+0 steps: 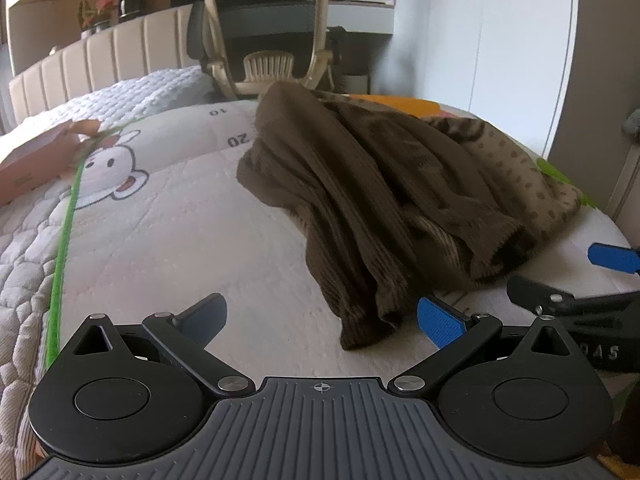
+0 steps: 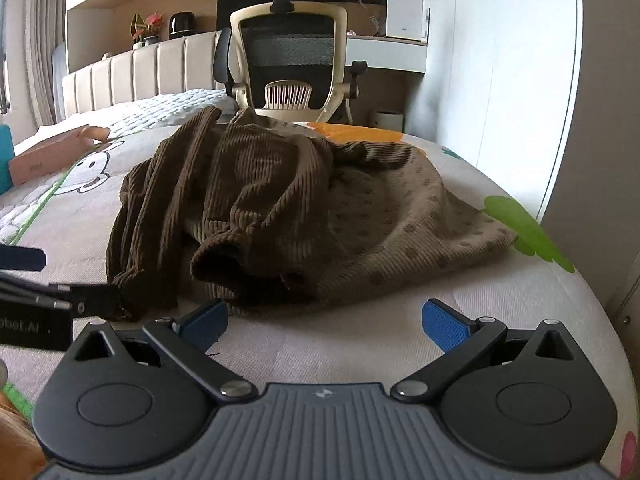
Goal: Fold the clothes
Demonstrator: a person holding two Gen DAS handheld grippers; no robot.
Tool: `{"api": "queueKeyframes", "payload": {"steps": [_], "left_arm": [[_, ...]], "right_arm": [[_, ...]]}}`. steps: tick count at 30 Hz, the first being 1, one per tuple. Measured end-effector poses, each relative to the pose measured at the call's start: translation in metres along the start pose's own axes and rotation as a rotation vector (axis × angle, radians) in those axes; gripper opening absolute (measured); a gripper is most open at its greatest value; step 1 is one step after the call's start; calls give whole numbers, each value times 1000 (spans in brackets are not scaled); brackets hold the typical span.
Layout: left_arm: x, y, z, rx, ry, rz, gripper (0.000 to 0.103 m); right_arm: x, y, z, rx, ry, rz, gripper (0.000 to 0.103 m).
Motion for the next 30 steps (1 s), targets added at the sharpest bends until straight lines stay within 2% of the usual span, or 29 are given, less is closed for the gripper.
{"api": "queueKeyframes", "payload": {"steps": [10, 15, 30], "left_arm": [[0, 5, -9, 17, -6, -9, 103], [2, 4, -9, 54, 10, -21, 103], [2, 4, -6, 57, 25, -27, 103]], "right_arm": [[2, 2, 2, 14, 18, -17, 103], [2, 4, 3, 17, 15, -15, 103], [5, 5, 5, 22, 22, -10, 103]]}}
Point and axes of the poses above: each gripper's, at about its wrist camera, not at the fingertips, and y roughly against the way its jaws point, x to its left, z to its top, the point moved 9 cm from there along -y, roughly the way its jaws point, and after that the axes turned 1 degree about z, right-handed, at the moved point
